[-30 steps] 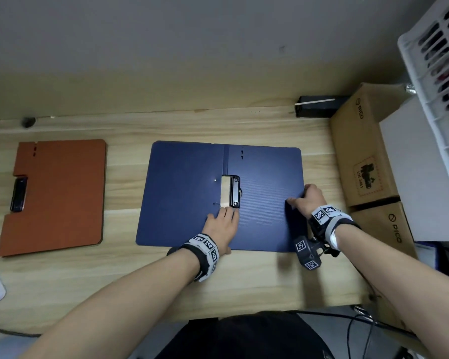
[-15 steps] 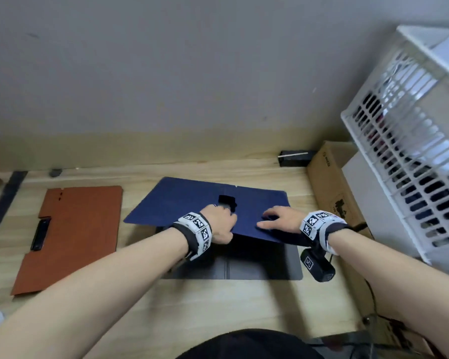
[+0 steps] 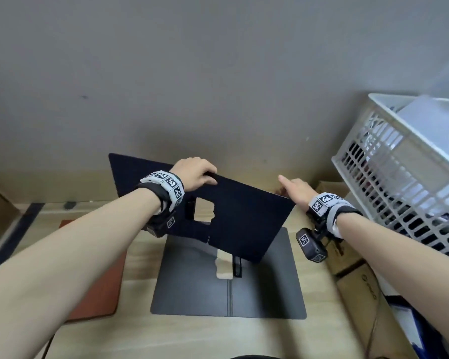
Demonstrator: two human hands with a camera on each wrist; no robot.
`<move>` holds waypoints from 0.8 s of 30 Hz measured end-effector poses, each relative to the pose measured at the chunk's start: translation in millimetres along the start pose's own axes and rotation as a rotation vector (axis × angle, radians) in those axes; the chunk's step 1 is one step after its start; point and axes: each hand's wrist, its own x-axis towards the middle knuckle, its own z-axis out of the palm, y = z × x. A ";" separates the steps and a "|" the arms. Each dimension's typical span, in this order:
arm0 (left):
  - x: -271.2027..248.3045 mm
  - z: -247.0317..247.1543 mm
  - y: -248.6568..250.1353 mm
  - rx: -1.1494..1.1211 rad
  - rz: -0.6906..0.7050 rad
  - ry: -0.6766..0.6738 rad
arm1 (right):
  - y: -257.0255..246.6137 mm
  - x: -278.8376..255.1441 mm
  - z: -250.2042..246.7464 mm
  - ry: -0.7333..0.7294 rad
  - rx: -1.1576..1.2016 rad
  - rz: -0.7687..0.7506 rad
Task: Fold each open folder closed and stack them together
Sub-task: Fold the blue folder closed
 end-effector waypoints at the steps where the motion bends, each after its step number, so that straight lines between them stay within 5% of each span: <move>1: -2.7 -1.9 -7.6 -0.011 -0.012 0.027 | 2.5 3.7 0.3 0.028 0.096 0.021; 8: -40.2 1.5 -64.6 -0.383 -0.295 0.313 | 24.6 14.1 31.1 0.012 0.217 0.213; 17: -98.7 33.3 -92.0 -1.083 -0.565 0.719 | -5.9 -2.4 126.3 -0.189 0.455 0.020; 21: -132.0 79.4 -88.3 -1.248 -0.740 0.797 | -26.6 -2.5 148.9 0.019 0.609 -0.137; 24: -158.3 107.5 -76.7 -1.251 -0.797 0.706 | -32.4 4.1 152.3 0.163 0.556 -0.240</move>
